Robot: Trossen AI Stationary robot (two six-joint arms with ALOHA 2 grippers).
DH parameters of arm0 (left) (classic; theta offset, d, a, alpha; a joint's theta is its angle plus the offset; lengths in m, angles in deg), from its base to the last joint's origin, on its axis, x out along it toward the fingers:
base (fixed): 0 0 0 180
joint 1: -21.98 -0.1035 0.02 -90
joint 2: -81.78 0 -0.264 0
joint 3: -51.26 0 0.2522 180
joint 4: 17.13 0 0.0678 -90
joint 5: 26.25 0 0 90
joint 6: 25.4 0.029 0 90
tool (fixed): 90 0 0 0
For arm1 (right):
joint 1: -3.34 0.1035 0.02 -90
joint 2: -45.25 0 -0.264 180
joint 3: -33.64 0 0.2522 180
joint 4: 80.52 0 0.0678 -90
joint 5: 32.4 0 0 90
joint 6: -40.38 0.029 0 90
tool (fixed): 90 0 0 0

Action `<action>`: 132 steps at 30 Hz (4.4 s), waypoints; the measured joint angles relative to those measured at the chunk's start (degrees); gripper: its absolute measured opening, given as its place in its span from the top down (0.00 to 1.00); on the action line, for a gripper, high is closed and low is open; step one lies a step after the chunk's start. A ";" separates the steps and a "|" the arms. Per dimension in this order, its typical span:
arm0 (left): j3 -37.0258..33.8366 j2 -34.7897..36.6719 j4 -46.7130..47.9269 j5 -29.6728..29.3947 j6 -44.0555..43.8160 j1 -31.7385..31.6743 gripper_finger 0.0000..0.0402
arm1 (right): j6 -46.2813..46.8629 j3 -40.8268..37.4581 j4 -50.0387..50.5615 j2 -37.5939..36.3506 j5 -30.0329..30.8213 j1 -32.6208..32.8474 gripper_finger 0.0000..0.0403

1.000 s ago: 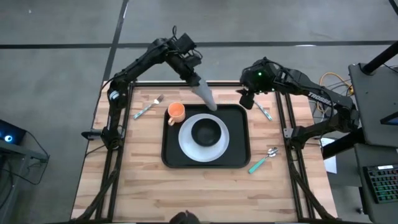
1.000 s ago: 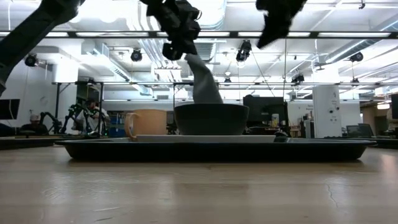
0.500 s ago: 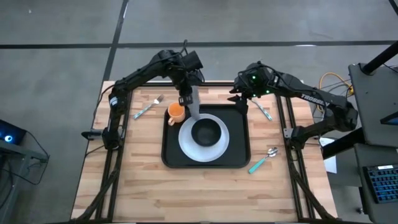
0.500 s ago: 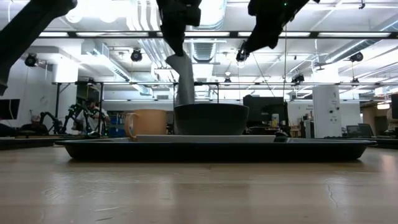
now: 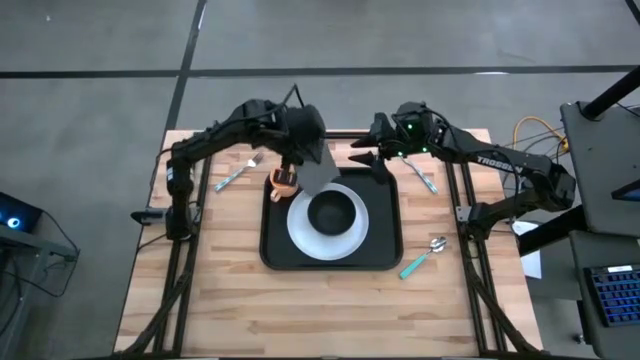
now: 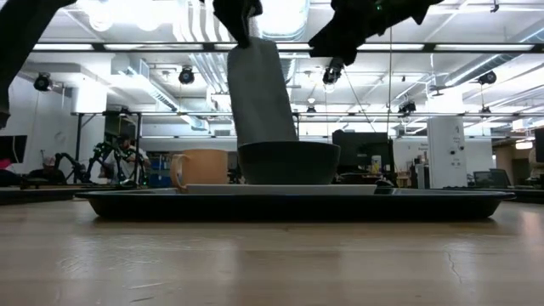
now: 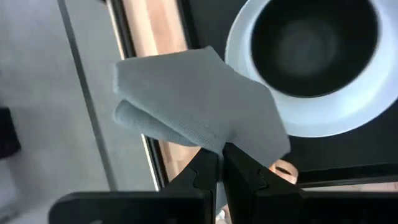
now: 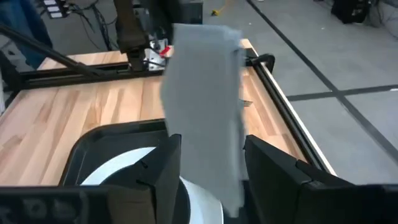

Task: Set up tray
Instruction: Put the table gray napkin to the right of the white plate on the black serving tray

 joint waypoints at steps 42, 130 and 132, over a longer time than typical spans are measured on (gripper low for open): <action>-0.22 -0.03 -1.97 -10.34 -2.48 12.22 1.00 | -3.00 18.03 7.24 12.94 -7.24 8.39 0.25; -0.26 13.00 0.20 -19.57 -14.00 12.57 0.61 | 66.93 -18.37 12.86 -21.15 50.86 64.43 0.98; -0.26 13.00 0.21 -19.57 -13.97 12.57 0.61 | 67.25 -19.00 13.20 -22.09 50.71 63.46 0.98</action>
